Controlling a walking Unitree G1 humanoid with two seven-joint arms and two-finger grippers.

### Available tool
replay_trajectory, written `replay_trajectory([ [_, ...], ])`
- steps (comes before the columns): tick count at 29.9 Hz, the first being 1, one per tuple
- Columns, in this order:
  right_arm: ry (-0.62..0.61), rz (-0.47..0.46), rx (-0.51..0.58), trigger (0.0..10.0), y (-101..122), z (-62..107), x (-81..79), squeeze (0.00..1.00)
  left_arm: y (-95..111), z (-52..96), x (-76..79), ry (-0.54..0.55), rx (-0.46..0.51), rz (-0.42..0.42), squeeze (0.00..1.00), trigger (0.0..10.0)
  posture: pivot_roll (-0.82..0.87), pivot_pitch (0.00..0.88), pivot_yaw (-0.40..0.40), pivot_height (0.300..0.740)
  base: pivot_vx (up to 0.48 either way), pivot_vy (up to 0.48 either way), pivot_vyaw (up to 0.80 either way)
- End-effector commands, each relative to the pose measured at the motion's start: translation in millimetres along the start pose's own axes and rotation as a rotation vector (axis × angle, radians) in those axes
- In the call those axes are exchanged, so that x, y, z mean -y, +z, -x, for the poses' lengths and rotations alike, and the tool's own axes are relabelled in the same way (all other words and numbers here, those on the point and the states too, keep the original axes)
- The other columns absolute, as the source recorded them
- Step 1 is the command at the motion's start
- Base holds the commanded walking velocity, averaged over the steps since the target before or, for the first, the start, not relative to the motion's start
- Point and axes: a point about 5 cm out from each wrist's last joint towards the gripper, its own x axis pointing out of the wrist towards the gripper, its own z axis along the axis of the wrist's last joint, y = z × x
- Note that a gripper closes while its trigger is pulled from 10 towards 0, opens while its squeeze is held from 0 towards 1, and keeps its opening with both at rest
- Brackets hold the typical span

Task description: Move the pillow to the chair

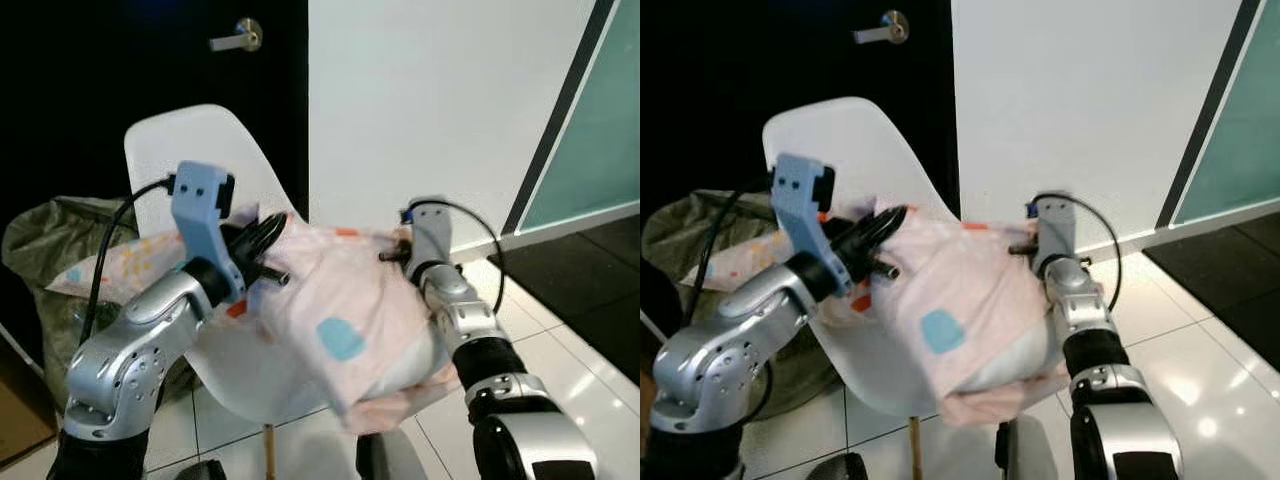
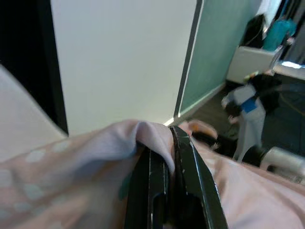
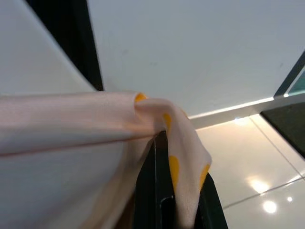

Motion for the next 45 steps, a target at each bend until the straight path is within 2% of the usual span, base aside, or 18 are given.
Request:
replay_trajectory([
  [1, -0.053, -0.033, 0.008, 10.0, 1, -1.1, 7.4, 0.00, 39, 2.2, 12.4, -0.049, 0.217, -0.048, 0.00, 10.0, -0.09, 0.024, 0.000, 0.525, 0.000, 0.000, 0.00],
  [5, -0.078, -0.028, 0.023, 10.0, 4, -1.6, 9.5, 0.00, 39, -0.1, 11.5, -0.035, 0.227, -0.031, 0.00, 10.0, -0.08, 0.018, 0.002, 0.510, 0.000, 0.000, 0.00],
  [9, -0.168, -0.011, 0.066, 10.0, 12, -1.0, 24.3, 0.00, 33, -0.5, 9.1, -0.009, 0.199, -0.063, 0.00, 10.0, -0.09, 0.021, 0.006, 0.495, 0.000, 0.000, 0.00],
  [14, -0.228, -0.022, 0.099, 10.0, 18, -0.1, 36.4, 0.00, 48, -2.2, 20.8, -0.064, 0.248, -0.085, 0.00, 10.0, -0.08, 0.022, 0.005, 0.480, 0.000, 0.000, 0.00],
  [17, -0.279, -0.038, 0.124, 10.0, 23, 0.8, 46.4, 0.00, 62, -3.7, 33.9, -0.135, 0.288, -0.101, 0.00, 10.0, -0.08, 0.023, 0.006, 0.470, 0.000, 0.000, 0.00],
  [19, -0.289, -0.037, 0.131, 10.0, 25, 0.9, 49.0, 0.00, 63, -4.2, 37.3, -0.161, 0.285, -0.099, 0.00, 10.0, -0.08, 0.025, 0.006, 0.465, 0.000, 0.000, 0.00],
  [20, -0.272, -0.029, 0.116, 10.0, 22, -0.1, 46.5, 0.00, 53, -4.7, 33.1, -0.144, 0.235, -0.116, 0.00, 10.0, -0.08, 0.026, 0.007, 0.460, 0.000, 0.000, 0.00],
  [21, -0.272, -0.029, 0.116, 10.0, 22, -0.1, 46.5, 0.00, 53, -4.7, 33.1, -0.144, 0.235, -0.116, 0.00, 10.0, -0.08, 0.026, 0.007, 0.460, 0.000, 0.000, 0.00],
  [23, -0.205, 0.000, 0.058, 10.0, 12, -2.2, 35.3, 0.00, 23, -2.2, 13.8, -0.051, 0.098, -0.137, 0.00, 10.0, -0.08, 0.027, 0.006, 0.450, 0.000, 0.000, 0.00],
  [24, -0.205, 0.000, 0.058, 10.0, 12, -2.2, 35.3, 0.00, 23, -2.2, 13.8, -0.051, 0.098, -0.137, 0.00, 10.0, -0.08, 0.027, 0.006, 0.450, 0.000, 0.000, 0.00],
  [26, -0.133, 0.034, -0.009, 10.0, 0, -3.4, 23.2, 0.00, -2, 3.5, -8.0, 0.075, -0.026, -0.178, 0.00, 10.0, -0.08, 0.032, 0.006, 0.440, 0.000, 0.000, 0.00],
  [28, -0.035, 0.024, -0.062, 10.0, -13, -3.0, 6.6, 0.00, -34, 19.5, -42.3, 0.266, -0.178, -0.181, 0.00, 10.0, -0.08, 0.036, 0.003, 0.440, 0.000, 0.000, 0.00],
  [29, -0.012, 0.013, -0.070, 10.0, -15, -2.6, 2.0, 0.00, -43, 26.7, -53.1, 0.325, -0.217, -0.170, 0.00, 10.0, -0.08, 0.036, 0.003, 0.440, 0.000, 0.000, 0.00],
  [30, -0.012, 0.013, -0.070, 10.0, -15, -2.6, 2.0, 0.00, -43, 26.7, -53.1, 0.325, -0.217, -0.170, 0.00, 10.0, -0.08, 0.036, 0.003, 0.440, 0.000, 0.000, 0.00],
  [31, 0.012, 0.009, -0.070, 10.0, -17, -2.3, -2.3, 0.00, -52, 37.0, -68.7, 0.417, -0.251, -0.171, 0.00, 10.0, -0.08, 0.040, 0.002, 0.440, 0.000, 0.000, 0.00],
  [34, 0.056, 0.026, -0.070, 10.0, -17, -2.4, -8.7, 0.00, -64, 56.7, -95.6, 0.589, -0.320, -0.215, 0.00, 10.0, -0.08, 0.043, 0.000, 0.440, 0.000, 0.000, 0.00],
  [38, 0.109, 0.079, -0.124, 10.0, -27, -1.1, -14.7, 0.00, -81, 78.8, -112.7, 0.717, -0.417, -0.229, 0.00, 10.0, -0.08, 0.054, -0.001, 0.440, 0.000, 0.000, 0.00],
  [45, 0.149, 0.091, -0.216, 10.0, -44, 2.1, -19.4, 0.00, -104, 103.8, -127.4, 0.884, -0.496, -0.209, 0.00, 10.0, -0.08, 0.067, -0.005, 0.432, 0.000, 0.000, 0.00],
])
